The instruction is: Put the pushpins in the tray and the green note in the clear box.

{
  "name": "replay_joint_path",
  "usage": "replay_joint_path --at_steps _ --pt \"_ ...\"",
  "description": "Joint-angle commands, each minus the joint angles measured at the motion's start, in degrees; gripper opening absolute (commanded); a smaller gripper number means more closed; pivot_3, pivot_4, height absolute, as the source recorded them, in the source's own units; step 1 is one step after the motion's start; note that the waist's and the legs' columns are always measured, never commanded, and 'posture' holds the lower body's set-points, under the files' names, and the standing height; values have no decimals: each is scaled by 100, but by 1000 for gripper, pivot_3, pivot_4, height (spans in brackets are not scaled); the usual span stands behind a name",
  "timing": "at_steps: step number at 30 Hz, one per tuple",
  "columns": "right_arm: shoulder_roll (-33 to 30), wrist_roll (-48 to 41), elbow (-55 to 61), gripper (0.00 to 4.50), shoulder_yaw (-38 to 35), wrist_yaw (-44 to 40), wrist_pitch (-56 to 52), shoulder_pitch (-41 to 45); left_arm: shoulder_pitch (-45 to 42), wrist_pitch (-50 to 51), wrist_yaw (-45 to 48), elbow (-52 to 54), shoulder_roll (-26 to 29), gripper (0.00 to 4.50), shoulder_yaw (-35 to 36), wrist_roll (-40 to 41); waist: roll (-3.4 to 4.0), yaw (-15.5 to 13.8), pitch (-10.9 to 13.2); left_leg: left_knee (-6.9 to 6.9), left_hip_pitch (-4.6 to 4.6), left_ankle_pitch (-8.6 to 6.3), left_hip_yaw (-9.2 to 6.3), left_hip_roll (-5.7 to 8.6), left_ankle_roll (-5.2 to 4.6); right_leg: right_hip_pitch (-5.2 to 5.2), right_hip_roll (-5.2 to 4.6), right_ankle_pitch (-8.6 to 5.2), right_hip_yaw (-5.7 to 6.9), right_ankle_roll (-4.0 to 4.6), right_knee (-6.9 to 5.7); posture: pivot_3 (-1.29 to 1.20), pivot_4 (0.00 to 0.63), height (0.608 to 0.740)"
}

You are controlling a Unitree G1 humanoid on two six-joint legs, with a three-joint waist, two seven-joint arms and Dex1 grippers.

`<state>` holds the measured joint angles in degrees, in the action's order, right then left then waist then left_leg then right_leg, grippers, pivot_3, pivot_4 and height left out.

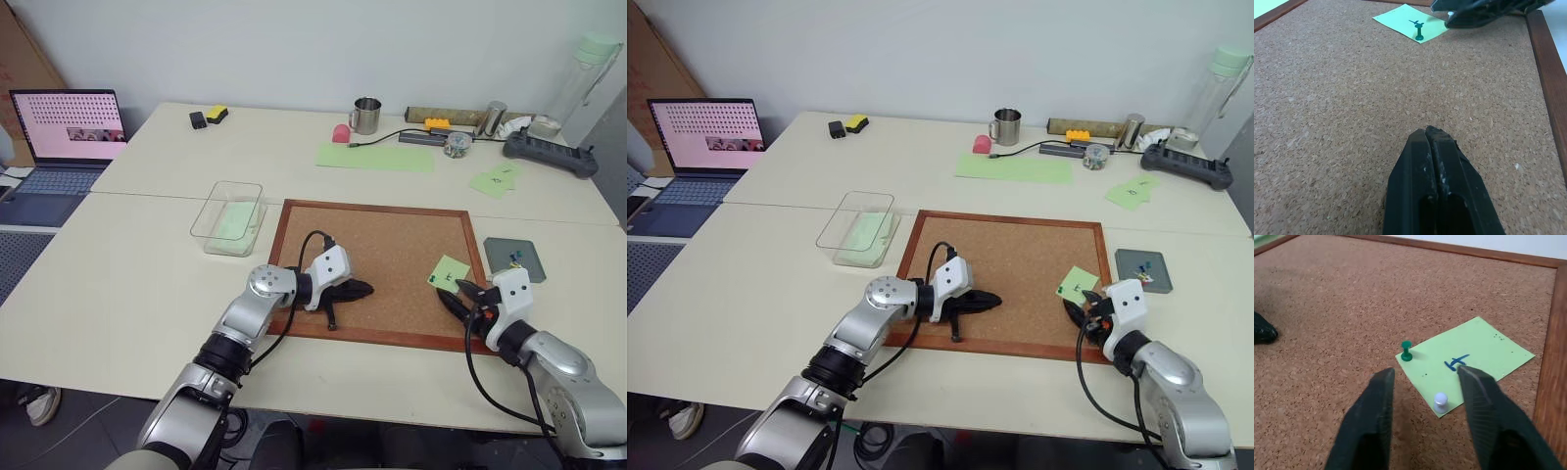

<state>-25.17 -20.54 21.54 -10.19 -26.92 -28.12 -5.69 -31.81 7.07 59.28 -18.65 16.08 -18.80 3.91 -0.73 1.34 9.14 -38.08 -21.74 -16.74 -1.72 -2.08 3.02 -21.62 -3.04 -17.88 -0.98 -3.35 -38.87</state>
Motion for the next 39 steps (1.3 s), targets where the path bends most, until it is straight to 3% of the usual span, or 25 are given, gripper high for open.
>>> replay_joint_path --at_steps 1,7,22,29,37,39 --pt "86 -126 96 1145 -156 40 127 -32 -36 24 -77 -92 30 0 9 -77 0 0 0 0 0 0 0 0 0 0 0 0 0 0 0 0 150 740" --pt "96 -59 35 17 -149 109 213 -110 -65 16 -84 -111 27 0 16 -82 0 1 0 0 0 0 0 0 0 0 0 0 0 0 0 0 150 740" --pt "286 -627 410 17 -451 15 398 -115 -65 27 -72 -100 33 0 5 -84 0 2 0 0 0 0 -1 0 0 0 0 0 0 0 -1 0 150 740" --pt "81 -357 300 17 -397 113 382 -224 -69 31 -54 -103 28 0 -8 -83 0 1 0 0 0 0 0 0 0 0 0 0 0 0 0 0 150 740" --pt "104 -430 289 1495 -350 77 296 -258 -31 31 -56 -58 40 0 -14 -85 0 3 0 0 0 0 0 0 0 0 0 0 -1 0 -1 0 150 740" --pt "118 -408 298 1648 -296 89 280 -245 -28 32 -51 -51 44 0 -16 -85 0 3 0 0 1 0 0 0 0 0 0 0 0 0 -1 0 150 740"
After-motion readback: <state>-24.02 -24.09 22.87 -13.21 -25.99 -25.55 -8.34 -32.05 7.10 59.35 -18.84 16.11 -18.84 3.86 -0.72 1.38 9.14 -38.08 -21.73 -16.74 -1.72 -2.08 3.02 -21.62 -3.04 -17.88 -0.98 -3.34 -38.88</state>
